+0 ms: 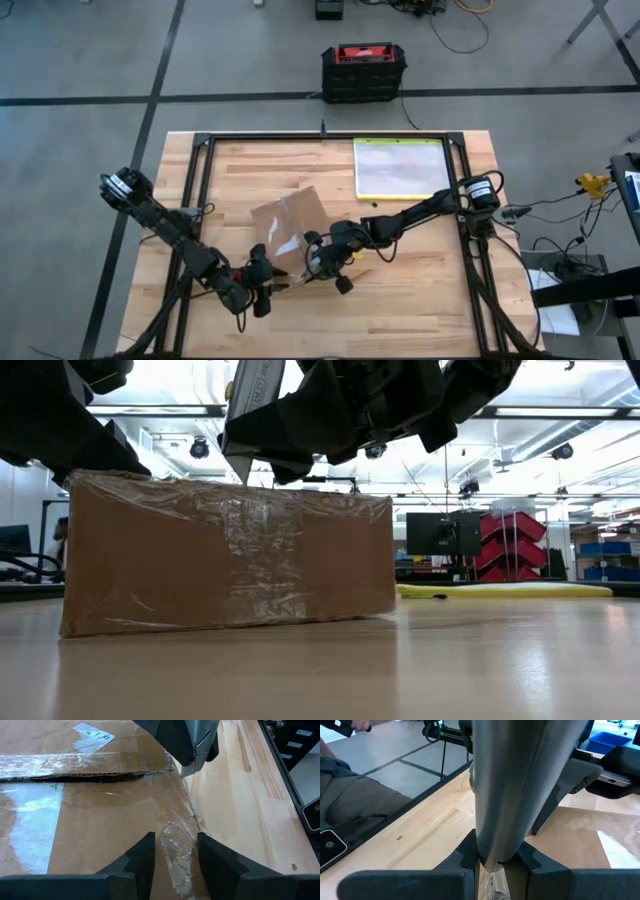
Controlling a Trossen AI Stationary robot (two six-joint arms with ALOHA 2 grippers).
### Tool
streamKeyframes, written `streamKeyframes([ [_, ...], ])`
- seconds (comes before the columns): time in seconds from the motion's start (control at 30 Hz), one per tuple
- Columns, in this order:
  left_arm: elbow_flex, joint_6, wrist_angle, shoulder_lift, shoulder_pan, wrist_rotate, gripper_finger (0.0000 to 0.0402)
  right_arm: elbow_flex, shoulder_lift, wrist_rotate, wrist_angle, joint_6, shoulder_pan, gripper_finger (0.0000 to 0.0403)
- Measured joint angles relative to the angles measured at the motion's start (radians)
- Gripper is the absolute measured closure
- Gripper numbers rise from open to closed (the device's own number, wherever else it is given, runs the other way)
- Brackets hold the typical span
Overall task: Unpack boxes
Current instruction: Open the brown box using the gray cutter
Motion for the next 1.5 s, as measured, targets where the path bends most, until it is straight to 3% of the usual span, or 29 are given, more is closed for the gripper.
streamKeyframes([
  [1.5,0.0,-0.001,0.005,0.0,-0.002,0.007,0.0277,-0.008,-0.008,0.009,-0.009,0.0,0.003,0.0363],
])
